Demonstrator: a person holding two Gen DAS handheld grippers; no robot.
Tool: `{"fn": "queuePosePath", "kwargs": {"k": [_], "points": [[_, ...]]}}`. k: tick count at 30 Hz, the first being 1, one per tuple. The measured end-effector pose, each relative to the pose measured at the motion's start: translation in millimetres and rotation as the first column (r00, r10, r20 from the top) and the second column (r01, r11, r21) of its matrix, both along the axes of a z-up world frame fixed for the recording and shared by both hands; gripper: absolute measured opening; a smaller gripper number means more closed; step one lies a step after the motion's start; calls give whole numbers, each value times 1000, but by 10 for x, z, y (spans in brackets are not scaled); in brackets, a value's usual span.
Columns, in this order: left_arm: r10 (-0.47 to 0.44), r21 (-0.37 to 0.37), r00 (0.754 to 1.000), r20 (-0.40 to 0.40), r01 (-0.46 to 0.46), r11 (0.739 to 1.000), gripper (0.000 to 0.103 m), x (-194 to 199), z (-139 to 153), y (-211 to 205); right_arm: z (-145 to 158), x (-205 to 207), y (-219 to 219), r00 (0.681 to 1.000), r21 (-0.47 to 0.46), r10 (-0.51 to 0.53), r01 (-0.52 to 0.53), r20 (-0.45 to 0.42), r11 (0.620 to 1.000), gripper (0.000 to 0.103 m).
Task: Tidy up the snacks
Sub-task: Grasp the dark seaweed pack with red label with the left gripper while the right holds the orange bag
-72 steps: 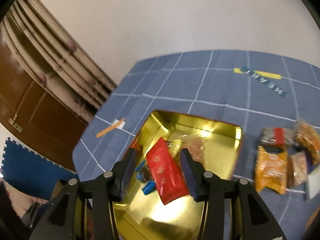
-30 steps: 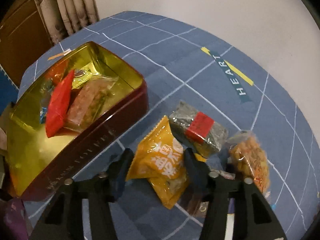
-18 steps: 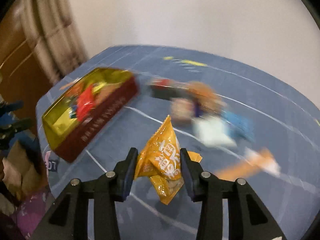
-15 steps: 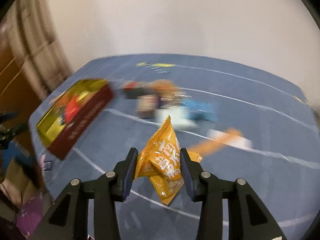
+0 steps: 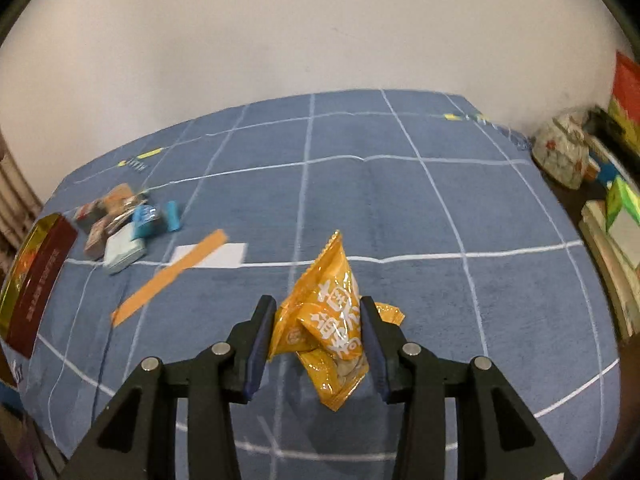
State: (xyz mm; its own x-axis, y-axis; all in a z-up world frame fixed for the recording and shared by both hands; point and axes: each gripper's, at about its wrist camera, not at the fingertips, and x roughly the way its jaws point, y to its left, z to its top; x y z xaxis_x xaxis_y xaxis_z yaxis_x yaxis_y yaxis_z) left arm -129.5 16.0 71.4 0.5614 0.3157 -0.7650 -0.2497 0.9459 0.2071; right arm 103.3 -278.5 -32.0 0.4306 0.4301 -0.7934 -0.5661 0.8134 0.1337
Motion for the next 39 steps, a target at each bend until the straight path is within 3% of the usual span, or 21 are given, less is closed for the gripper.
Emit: {"fn": "queuePosePath", "kwargs": {"k": [3, 5, 7, 9, 13, 21, 26, 28, 29, 30, 35, 39], "points": [[-105, 30, 992, -69, 107, 994, 101, 369, -85, 148, -25, 49, -17, 1000, 20, -17, 17, 6, 1000, 43], [-153, -5, 980, -126, 154, 988, 101, 619, -184, 297, -52, 57, 1, 1000, 24, -15, 14, 10, 1000, 43], [-204, -37, 961, -188, 201, 979, 99, 847, -303, 399, -73, 43, 17, 1000, 27, -13, 13, 22, 1000, 43], [-250, -21, 938, -241, 252, 967, 95, 1039, -430, 457, -78, 36, 15, 999, 35, -17, 16, 27, 999, 43], [-319, -50, 898, -303, 320, 946, 94, 1296, -641, 589, -85, 29, 29, 999, 40, -18, 17, 35, 999, 43], [-372, -82, 830, -415, 373, 924, 63, 1681, -1063, 904, -89, 68, -9, 1000, 81, -26, 25, 13, 996, 43], [-430, -168, 782, -452, 398, 902, 59, 1759, -1227, 968, -82, 90, -13, 1000, 93, -29, 28, 6, 995, 43], [-432, -180, 770, -469, 396, 901, 43, 1760, -1310, 955, -78, 89, -4, 1000, 89, -29, 28, 8, 996, 43], [-419, -181, 774, -475, 380, 907, 29, 1757, -1353, 958, -76, 89, -1, 1000, 88, -29, 28, 9, 996, 43], [-410, -190, 783, -468, 364, 912, 24, 1744, -1368, 970, -76, 91, -2, 1000, 88, -29, 28, 8, 996, 43], [-275, -142, 876, -396, 237, 961, 23, 1535, -1224, 951, -80, 88, 0, 1000, 89, -29, 28, 8, 996, 43], [-145, -212, 945, -292, 84, 974, 23, 1200, -891, 920, -80, 91, -5, 1000, 91, -29, 28, 7, 995, 43]]}}
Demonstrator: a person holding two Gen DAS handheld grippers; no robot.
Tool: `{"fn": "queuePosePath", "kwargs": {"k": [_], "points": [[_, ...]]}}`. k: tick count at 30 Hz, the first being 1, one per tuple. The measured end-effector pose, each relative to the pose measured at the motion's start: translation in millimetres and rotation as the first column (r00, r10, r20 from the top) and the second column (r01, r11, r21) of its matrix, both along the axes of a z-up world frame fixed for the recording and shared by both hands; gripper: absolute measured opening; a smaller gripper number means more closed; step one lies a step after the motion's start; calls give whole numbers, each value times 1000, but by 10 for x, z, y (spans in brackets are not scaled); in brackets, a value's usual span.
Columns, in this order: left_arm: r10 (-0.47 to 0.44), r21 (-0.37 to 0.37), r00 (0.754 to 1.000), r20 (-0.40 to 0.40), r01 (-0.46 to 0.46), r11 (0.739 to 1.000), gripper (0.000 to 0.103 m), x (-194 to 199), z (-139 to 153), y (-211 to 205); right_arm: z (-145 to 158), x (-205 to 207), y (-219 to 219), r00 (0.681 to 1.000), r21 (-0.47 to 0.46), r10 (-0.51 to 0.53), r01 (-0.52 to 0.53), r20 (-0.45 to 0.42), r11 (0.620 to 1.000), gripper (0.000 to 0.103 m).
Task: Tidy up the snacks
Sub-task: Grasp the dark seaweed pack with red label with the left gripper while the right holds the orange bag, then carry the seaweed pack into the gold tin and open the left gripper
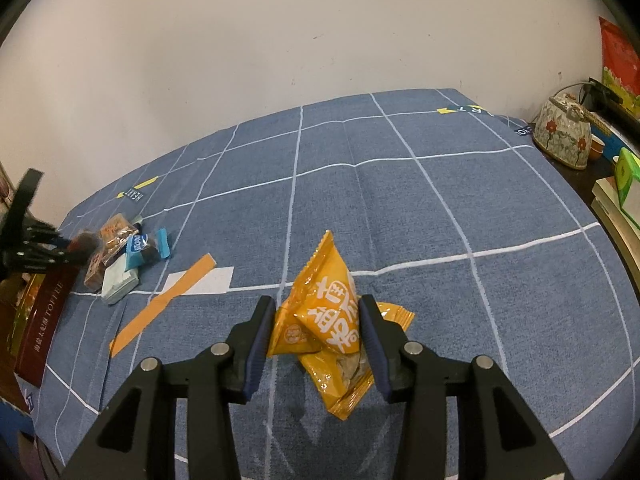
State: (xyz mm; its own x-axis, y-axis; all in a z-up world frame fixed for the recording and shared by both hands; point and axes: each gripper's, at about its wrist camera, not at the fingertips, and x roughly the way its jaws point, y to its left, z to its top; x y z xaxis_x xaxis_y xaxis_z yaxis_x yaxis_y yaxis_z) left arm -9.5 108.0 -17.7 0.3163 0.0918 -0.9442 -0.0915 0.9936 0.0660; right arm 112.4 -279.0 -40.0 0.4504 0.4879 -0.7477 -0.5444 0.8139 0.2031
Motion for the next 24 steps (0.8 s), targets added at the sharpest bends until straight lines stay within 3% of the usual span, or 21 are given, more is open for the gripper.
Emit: {"fn": "queuePosePath", "kwargs": {"k": [4, 9, 17, 24], "points": [[165, -111, 984, 70, -157, 981, 23, -453, 340, -103, 0, -3, 2, 1000, -1, 0, 0, 1, 1000, 44], [334, -194, 936, 108, -309, 931, 23, -1013, 524, -263, -3, -9, 16, 1000, -8, 1, 0, 4, 1000, 43], [494, -183, 862, 113, -470, 863, 23, -1923, 573, -225, -5, -14, 23, 1000, -13, 1, -1, 8, 1000, 44], [564, -151, 811, 156, -544, 825, 23, -2178, 502, -130, -2, -26, 53, 1000, -41, 3, -2, 22, 999, 44]]}}
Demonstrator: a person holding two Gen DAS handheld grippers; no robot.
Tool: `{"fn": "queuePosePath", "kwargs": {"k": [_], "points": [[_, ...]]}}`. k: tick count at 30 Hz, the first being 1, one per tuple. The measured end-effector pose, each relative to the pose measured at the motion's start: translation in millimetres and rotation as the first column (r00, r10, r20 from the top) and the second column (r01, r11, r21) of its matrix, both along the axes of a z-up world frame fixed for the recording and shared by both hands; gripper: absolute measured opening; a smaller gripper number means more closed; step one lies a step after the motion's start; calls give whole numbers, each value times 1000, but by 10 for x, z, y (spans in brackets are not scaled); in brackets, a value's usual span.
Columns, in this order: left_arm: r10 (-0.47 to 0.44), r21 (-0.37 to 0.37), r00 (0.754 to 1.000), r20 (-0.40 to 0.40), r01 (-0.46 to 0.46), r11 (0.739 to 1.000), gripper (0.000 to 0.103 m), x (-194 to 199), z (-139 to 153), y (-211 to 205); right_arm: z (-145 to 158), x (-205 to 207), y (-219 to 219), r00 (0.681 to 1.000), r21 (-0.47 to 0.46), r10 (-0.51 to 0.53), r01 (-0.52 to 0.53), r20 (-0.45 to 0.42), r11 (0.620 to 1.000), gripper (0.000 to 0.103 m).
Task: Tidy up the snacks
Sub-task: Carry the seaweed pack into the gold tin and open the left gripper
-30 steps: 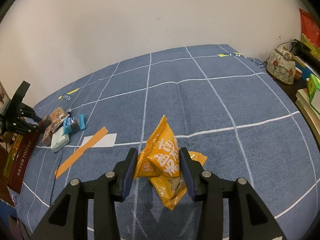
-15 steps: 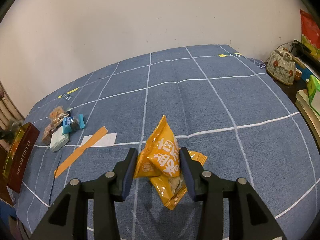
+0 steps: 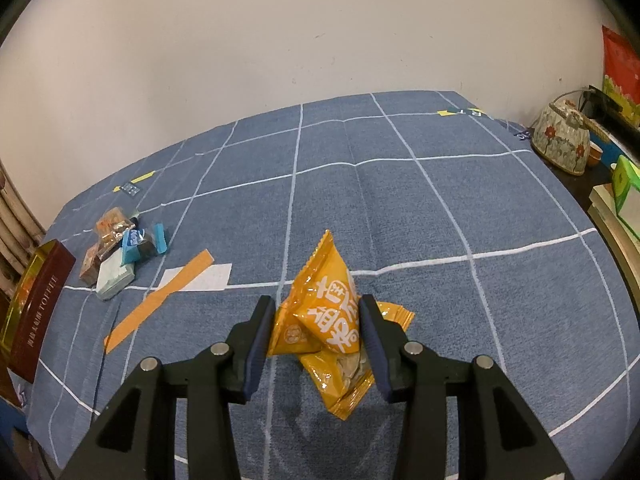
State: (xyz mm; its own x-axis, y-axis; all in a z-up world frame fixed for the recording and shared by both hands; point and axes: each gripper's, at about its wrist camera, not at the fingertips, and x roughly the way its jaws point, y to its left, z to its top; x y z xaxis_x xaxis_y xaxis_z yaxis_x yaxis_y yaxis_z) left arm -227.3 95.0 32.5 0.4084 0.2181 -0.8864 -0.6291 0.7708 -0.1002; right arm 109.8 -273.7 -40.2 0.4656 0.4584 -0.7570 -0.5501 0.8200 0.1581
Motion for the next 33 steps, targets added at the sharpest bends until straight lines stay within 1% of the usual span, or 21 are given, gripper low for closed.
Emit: {"fn": "queuePosePath", "kwargs": {"k": [3, 6, 10, 15, 18, 28, 33], "points": [[36, 40, 999, -4, -36, 999, 23, -21, -22, 61, 6, -11, 23, 1000, -17, 0, 0, 8, 1000, 44], [61, 118, 998, -32, -57, 991, 23, -23, -56, 88, 14, -27, 63, 1000, -41, 1, 0, 21, 999, 44], [77, 149, 996, -54, -68, 986, 23, -61, -111, 154, 23, -40, 110, 999, -74, 5, -2, 36, 997, 44], [102, 133, 993, -54, -94, 987, 23, -93, -154, 250, 29, -42, 120, 999, -84, 6, -3, 39, 996, 44], [103, 127, 993, -60, -94, 987, 24, -90, -189, 261, 29, -39, 125, 999, -92, 8, -4, 43, 996, 44], [105, 139, 990, -99, -90, 986, 24, -42, -328, 266, 32, -39, 119, 999, -88, 7, -4, 42, 996, 44], [115, 130, 987, -114, -100, 986, 24, -36, -415, 310, 33, -37, 117, 999, -85, 7, -4, 40, 996, 44]]}}
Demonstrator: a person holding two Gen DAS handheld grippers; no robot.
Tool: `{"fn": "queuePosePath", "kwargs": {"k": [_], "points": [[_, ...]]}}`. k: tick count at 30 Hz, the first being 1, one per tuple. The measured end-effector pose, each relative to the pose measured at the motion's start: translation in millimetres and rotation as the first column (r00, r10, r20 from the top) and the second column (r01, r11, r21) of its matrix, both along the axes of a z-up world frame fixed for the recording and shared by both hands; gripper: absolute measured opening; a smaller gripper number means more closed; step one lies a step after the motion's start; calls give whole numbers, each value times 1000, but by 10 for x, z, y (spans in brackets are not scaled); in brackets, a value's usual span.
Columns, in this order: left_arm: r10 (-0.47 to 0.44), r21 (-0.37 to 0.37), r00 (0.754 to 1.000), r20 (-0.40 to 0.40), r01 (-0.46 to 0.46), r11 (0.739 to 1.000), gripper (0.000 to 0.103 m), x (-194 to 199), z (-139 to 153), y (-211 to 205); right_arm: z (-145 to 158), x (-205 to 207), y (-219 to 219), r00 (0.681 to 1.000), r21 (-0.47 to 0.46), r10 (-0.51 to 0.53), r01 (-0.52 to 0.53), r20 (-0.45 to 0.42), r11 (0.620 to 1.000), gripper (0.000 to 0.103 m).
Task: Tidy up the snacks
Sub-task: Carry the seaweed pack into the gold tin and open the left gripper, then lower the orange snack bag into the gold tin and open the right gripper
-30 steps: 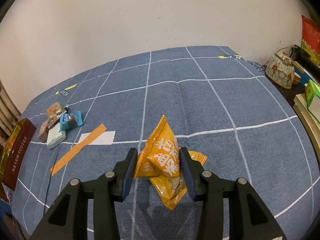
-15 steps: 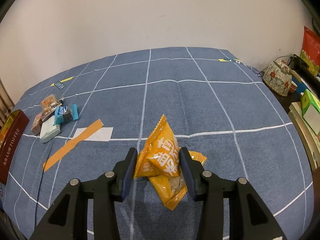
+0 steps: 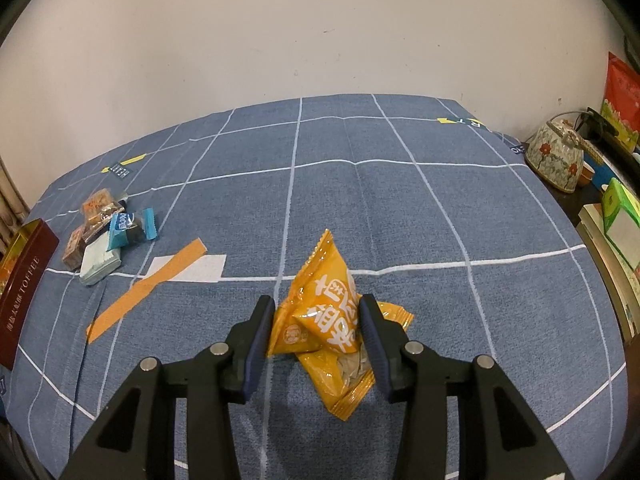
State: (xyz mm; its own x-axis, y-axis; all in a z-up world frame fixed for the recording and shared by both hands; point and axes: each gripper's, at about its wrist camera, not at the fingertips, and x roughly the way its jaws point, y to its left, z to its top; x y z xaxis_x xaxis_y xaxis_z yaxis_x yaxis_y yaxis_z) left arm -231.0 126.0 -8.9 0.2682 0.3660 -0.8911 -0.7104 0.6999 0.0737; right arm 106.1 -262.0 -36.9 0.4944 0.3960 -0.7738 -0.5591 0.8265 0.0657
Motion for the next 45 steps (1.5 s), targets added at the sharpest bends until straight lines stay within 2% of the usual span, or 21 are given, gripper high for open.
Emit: {"fn": "queuePosePath", "kwargs": {"k": [11, 17, 23, 32, 37, 42, 45], "points": [[16, -7, 1000, -20, -16, 1000, 24, -6, -96, 59, -6, 4, 1, 1000, 1, -1, 1, -1, 1000, 44], [20, 32, 1000, -16, -20, 999, 25, -16, -58, 51, -7, 4, -5, 1000, 1, -1, 1, 0, 1000, 44], [35, 32, 999, -15, -34, 999, 26, -58, -47, 91, -8, 4, -11, 1000, -1, -1, 1, 1, 1000, 44], [141, 16, 988, 55, -142, 990, 31, -304, 250, 137, 28, -34, 39, 1000, -14, -1, 0, -19, 1000, 44], [144, 44, 985, 95, -148, 988, 35, -360, 449, -27, 72, -70, 15, 998, 17, -1, 2, -59, 1000, 43], [132, 77, 987, 88, -139, 987, 41, -433, 522, -183, 173, -182, 22, 997, 55, 7, -3, -76, 998, 43], [141, 92, 986, 83, -149, 985, 41, -472, 517, -181, 285, -314, 90, 997, 82, 31, -25, -75, 996, 43]]}}
